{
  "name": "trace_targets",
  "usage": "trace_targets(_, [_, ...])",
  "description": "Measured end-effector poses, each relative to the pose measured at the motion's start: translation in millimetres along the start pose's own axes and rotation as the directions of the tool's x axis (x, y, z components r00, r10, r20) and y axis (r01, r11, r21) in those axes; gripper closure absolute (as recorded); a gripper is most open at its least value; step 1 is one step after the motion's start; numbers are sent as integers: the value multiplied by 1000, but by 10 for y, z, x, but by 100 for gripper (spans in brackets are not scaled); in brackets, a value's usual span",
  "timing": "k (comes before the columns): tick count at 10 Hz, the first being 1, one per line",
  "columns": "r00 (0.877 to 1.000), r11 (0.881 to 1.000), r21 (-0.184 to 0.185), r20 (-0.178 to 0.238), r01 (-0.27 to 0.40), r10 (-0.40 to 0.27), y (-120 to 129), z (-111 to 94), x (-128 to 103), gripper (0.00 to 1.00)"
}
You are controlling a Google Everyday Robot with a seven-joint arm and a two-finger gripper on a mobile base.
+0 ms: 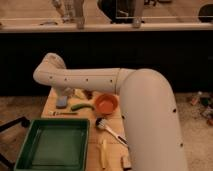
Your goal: Place sponge in purple bowl
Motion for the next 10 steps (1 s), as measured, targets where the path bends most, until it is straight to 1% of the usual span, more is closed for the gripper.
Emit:
trace_targets(3, [1000, 1000, -11, 19, 19, -19, -115, 112, 31, 20])
trace_targets(5, [999, 999, 11, 45, 31, -32, -200, 216, 40, 20])
trace_targets(10, [996, 998, 38, 72, 54, -57, -436, 402, 121, 20])
